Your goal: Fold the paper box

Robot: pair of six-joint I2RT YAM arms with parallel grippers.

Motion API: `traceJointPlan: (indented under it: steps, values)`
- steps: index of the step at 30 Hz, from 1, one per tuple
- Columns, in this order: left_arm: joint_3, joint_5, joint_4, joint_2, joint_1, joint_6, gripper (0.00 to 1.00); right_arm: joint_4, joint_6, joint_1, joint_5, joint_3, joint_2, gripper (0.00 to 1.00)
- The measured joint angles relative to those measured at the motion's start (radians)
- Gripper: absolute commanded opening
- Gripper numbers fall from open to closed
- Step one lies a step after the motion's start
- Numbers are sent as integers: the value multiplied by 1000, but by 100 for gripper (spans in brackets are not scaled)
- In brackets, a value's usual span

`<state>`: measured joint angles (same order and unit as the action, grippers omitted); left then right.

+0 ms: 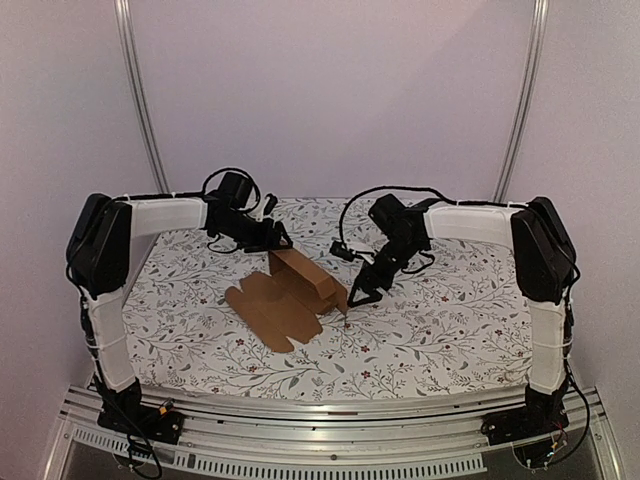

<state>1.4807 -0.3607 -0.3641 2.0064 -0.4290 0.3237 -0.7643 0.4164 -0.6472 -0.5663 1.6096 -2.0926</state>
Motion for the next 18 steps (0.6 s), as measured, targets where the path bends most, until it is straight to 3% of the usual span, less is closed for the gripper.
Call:
traceJointPlan:
  steps: [11, 18]
  values:
    - [-104, -15, 11, -79, 0, 64, 62, 13, 4, -86, 16, 3, -28, 83]
    - [-245, -6, 38, -195, -6, 141, 60, 69, -131, -92, 36, 40, -61, 83]
